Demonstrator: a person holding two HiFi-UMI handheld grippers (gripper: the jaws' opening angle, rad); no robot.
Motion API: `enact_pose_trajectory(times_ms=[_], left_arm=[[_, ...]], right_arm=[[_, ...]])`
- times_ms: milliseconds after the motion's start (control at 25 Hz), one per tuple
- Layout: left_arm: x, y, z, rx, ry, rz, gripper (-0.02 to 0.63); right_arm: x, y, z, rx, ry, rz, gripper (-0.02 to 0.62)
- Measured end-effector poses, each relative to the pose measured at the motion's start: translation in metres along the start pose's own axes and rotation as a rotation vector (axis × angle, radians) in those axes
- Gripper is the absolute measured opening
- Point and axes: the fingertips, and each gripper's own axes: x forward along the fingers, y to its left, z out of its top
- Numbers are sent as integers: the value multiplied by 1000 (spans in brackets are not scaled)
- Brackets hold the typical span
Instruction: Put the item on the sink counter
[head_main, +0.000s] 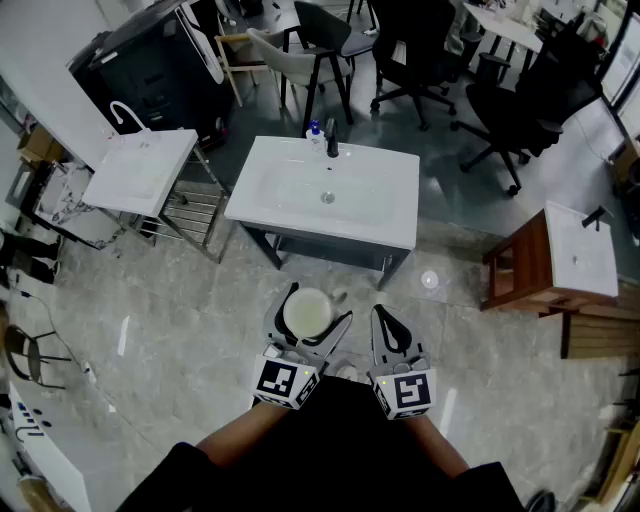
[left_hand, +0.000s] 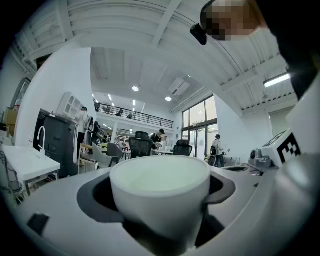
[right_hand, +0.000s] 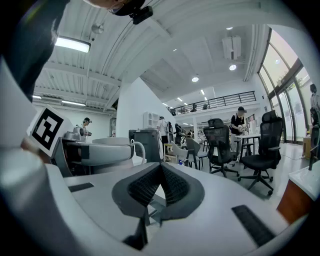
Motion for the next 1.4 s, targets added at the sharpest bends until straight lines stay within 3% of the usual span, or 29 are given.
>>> enact_pose_trajectory(times_ms=[120,240,520,880,1120,1400], left_arm=[[3,9,0,-8,0,20,442],[0,15,-8,-17,24,42,442],[-24,45,-25,-25,65,116,442],[-40,137,-29,-71,44,172,442],[-22,199,-30,-55,43,137,442],[-3,274,-20,-65,33,135,442]], right_arm=[[6,3,5,9,-23,25,29],[11,10,0,113,-43,83,29],[36,22,-20,179,4,148,31],[105,64,-1,103,-4,143,31],[163,88,2,0,47,110,31],[235,103,20,9,60,102,31]])
